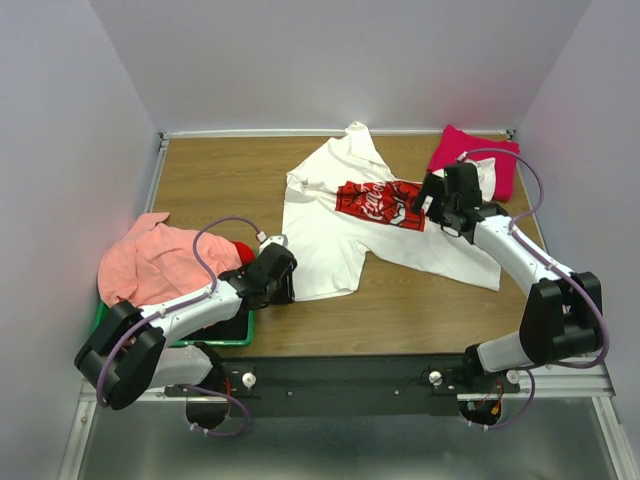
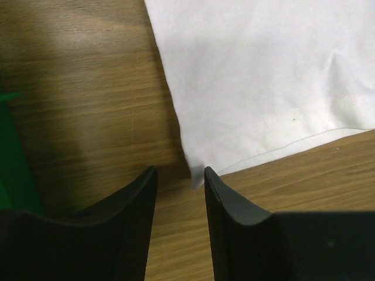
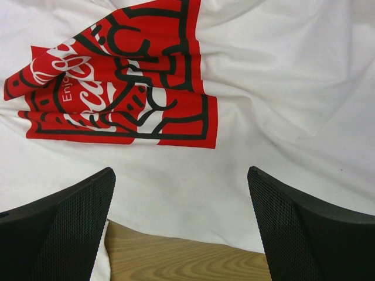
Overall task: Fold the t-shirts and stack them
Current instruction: Flatten the tshirt out
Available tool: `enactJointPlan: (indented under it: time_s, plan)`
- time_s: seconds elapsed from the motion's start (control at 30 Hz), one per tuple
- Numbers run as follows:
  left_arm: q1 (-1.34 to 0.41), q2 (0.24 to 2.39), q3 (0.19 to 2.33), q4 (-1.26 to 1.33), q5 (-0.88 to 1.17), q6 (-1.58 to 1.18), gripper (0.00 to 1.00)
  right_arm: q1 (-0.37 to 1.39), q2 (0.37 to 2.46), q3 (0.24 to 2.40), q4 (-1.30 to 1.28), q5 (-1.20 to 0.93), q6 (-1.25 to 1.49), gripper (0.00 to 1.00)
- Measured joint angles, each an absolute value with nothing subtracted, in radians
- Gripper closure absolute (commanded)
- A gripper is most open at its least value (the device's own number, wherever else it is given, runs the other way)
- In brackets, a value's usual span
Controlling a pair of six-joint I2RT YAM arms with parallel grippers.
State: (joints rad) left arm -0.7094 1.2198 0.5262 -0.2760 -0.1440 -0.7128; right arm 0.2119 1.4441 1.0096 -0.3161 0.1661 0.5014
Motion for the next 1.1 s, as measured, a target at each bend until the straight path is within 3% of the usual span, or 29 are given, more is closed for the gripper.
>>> enactJointPlan:
  time_s: [0.53,0.63,0.73,0.9,1.1]
  plan:
    - [-0.709,1.252,0.535,-0.247,-0.144,-0.704,0.65,0.212,1.426,0.993,-0.317,0.166,0.501,0.00]
    - [-0.709,1.266,0.545,-0.244,-0.144,-0.697,0.76,0.212,1.405,0.990,-0.316,0.166,0.501,0.00]
    - [-0.709,1.272,0.550,-0.236,-0.143,-0.693,0.81,0.212,1.384,0.981,-0.316,0.166,0.501,0.00]
    - [-0.709,1.272,0.550,-0.229,-0.143,-0.690,1.00,0.212,1.369,0.964,-0.316,0.167,0.501,0.00]
    - [-0.709,1.265,0.549,-0.194,-0.134,-0.688,1.00,0.212,1.351,0.948,-0.317,0.167,0.500,0.00]
